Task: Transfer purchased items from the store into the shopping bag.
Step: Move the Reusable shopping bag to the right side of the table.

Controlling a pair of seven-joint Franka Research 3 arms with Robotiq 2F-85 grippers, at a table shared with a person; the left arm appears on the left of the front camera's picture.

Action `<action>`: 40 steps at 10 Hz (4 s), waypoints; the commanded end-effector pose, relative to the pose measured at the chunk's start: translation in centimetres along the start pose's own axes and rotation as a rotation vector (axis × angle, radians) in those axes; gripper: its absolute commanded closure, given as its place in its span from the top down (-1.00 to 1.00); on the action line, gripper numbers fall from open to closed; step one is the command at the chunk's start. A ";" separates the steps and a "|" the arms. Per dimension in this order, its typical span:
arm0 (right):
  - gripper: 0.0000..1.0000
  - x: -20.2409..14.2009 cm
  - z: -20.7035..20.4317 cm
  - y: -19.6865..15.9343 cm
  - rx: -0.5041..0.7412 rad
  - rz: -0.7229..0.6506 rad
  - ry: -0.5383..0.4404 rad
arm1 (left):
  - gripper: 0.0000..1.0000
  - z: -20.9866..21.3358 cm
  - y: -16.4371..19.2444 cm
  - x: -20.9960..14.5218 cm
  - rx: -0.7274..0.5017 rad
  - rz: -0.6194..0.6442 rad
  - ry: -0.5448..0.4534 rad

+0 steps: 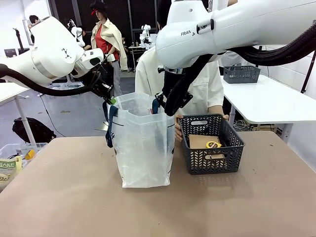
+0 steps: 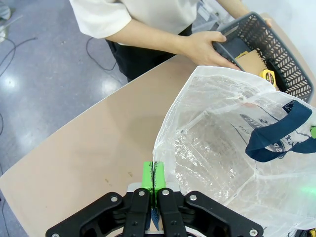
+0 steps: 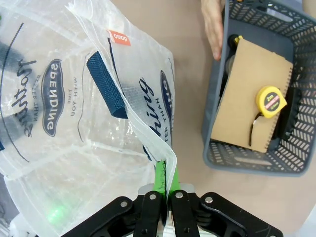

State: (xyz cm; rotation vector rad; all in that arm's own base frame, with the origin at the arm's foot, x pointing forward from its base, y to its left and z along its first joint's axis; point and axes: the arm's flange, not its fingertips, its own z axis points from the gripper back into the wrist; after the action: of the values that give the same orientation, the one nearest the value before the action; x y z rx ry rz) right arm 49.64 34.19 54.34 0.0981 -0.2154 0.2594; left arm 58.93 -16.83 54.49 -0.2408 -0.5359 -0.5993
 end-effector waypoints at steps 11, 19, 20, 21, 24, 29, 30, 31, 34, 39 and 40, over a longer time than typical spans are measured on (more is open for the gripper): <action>-1.00 0.0 0.1 0.0 0.011 -0.002 -0.004 | -1.00 0.1 0.2 -0.1 0.004 -0.001 0.002; -1.00 0.0 0.1 0.0 0.011 -0.002 -0.004 | -1.00 0.1 0.2 -0.1 0.004 -0.001 0.002; -1.00 0.0 0.1 0.0 0.011 -0.002 -0.004 | -1.00 0.1 0.2 -0.1 0.004 -0.001 0.002; -1.00 0.0 0.1 0.0 0.011 -0.002 -0.004 | -1.00 0.1 0.2 -0.1 0.004 -0.001 0.002; -1.00 0.0 0.1 0.0 0.011 -0.002 -0.004 | -1.00 0.1 0.2 -0.1 0.004 -0.001 0.002; -1.00 0.0 0.1 0.0 0.011 -0.002 -0.004 | -1.00 0.1 0.2 -0.1 0.004 -0.001 0.002; -1.00 0.0 0.1 0.0 0.011 -0.002 -0.004 | -1.00 0.1 0.2 -0.1 0.004 -0.001 0.002; -1.00 0.0 0.1 0.0 0.011 -0.002 -0.004 | -1.00 0.1 0.2 -0.1 0.004 -0.001 0.002; -1.00 0.0 0.1 0.0 0.011 -0.002 -0.004 | -1.00 0.1 0.2 -0.1 0.004 -0.001 0.002; -1.00 0.0 0.1 0.0 0.011 -0.002 -0.004 | -1.00 0.1 0.2 -0.1 0.004 -0.001 0.002; -1.00 0.0 0.1 0.0 0.011 -0.002 -0.004 | -1.00 0.1 0.2 -0.1 0.004 -0.001 0.002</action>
State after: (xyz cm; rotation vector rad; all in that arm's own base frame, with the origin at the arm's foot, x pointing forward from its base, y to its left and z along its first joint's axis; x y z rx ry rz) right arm 49.64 34.19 54.35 0.0981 -0.2154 0.2594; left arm 58.94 -16.83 54.45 -0.2410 -0.5350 -0.5994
